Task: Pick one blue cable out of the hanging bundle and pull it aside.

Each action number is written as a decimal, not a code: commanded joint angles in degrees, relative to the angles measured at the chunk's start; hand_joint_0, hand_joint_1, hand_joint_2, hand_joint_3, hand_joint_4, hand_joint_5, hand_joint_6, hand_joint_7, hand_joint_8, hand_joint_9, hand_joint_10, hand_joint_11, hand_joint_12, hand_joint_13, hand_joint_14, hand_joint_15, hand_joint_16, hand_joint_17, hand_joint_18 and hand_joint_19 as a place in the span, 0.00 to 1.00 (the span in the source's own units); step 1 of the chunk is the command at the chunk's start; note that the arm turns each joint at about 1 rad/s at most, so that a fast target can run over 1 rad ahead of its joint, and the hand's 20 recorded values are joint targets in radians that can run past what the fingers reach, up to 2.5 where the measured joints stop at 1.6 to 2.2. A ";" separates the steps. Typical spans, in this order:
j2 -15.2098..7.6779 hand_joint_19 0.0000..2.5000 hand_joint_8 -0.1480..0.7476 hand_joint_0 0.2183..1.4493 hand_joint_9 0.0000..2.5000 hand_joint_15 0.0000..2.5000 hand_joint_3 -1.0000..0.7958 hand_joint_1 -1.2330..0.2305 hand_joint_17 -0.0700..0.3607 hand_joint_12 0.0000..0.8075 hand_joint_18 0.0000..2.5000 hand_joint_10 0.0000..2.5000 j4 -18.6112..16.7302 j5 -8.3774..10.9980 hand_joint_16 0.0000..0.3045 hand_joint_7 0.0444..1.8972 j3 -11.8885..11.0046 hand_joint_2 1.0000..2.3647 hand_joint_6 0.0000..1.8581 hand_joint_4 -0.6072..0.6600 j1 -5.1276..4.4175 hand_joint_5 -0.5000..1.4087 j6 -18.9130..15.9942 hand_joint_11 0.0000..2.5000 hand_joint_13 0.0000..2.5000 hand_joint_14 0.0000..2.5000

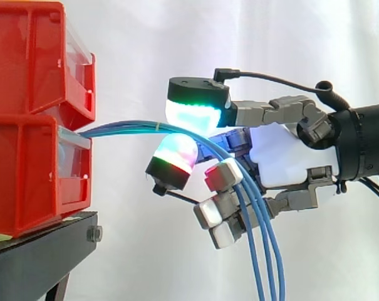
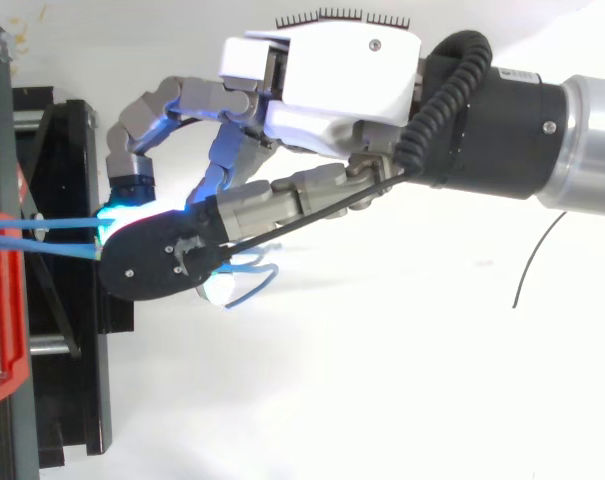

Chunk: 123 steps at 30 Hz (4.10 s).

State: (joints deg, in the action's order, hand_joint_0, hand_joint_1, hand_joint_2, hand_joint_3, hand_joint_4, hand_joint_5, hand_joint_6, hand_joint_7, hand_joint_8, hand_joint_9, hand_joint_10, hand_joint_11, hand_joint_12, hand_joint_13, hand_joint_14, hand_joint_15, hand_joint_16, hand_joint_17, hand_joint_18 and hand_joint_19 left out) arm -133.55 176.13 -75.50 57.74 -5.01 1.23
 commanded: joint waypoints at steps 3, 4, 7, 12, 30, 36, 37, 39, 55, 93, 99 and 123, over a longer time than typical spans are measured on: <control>0.05 0.26 0.51 0.46 0.50 0.24 0.31 0.28 0.39 0.42 0.33 0.01 0.00 0.00 0.14 0.55 0.00 0.00 0.52 0.32 0.00 0.17 0.00 0.32 0.40 0.01; -0.04 0.26 0.50 0.47 0.50 0.24 0.28 0.29 0.38 0.42 0.33 0.01 0.00 0.00 0.14 0.58 0.00 0.00 0.52 0.29 0.00 0.17 0.00 0.32 0.40 0.01; -0.04 0.25 0.49 0.48 0.52 0.24 0.28 0.29 0.37 0.41 0.34 0.01 0.00 0.00 0.13 0.64 0.00 0.00 0.52 0.27 0.00 0.17 -0.09 0.32 0.40 0.01; 0.05 0.25 0.46 0.46 0.55 0.26 0.28 0.24 0.35 0.38 0.36 0.01 0.09 0.00 0.12 0.64 0.00 0.00 0.52 0.26 0.00 0.18 -0.09 0.32 0.43 0.01; -0.04 0.26 0.51 0.20 0.63 0.33 0.28 0.36 0.36 0.41 0.39 0.01 0.09 0.00 0.12 0.50 0.00 0.00 0.49 0.38 0.26 0.21 -0.35 0.31 0.51 0.01; -0.04 0.26 0.52 0.19 0.63 0.33 0.28 0.46 0.38 0.44 0.39 0.01 0.09 0.00 0.14 0.49 0.00 0.00 0.48 0.40 0.26 0.21 -0.35 0.31 0.51 0.01; -0.04 0.26 0.52 0.19 0.63 0.33 0.28 0.47 0.38 0.43 0.39 0.01 0.09 0.00 0.14 0.49 0.09 0.00 0.48 0.40 0.26 0.21 -0.35 0.31 0.50 0.01; -0.04 0.27 0.52 0.20 0.63 0.34 0.28 0.50 0.38 0.44 0.39 0.01 0.09 0.00 0.14 0.49 0.00 0.00 0.48 0.41 0.26 0.21 -0.35 0.31 0.50 0.01; -0.04 0.27 0.53 0.28 0.64 0.34 0.47 0.34 0.39 0.44 0.39 0.01 0.09 0.00 0.14 0.55 0.00 0.01 0.48 0.42 0.26 0.21 -0.35 0.33 0.50 0.01; 0.57 0.30 0.53 0.26 0.56 0.35 0.31 0.36 0.39 0.43 0.34 0.01 0.27 0.00 0.14 0.50 0.00 0.00 0.50 0.49 0.44 0.19 0.97 0.34 0.44 0.01; 0.57 0.32 0.53 0.27 0.58 0.34 0.29 0.54 0.39 0.43 0.33 0.01 0.27 0.00 0.14 0.52 0.00 0.00 0.49 0.49 0.44 0.20 0.97 0.34 0.45 0.01; 0.66 0.31 0.52 0.34 0.52 0.35 0.43 0.29 0.38 0.42 0.33 0.01 0.27 0.09 0.14 0.51 -0.09 0.01 0.51 0.52 0.44 0.18 1.06 0.35 0.43 0.01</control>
State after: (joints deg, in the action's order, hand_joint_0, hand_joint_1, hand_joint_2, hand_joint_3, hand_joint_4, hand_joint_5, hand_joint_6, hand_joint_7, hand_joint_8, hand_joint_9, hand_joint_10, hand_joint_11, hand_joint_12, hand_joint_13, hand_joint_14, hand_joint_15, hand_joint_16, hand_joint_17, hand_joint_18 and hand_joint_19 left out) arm -132.94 176.40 -75.44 57.66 -4.56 2.28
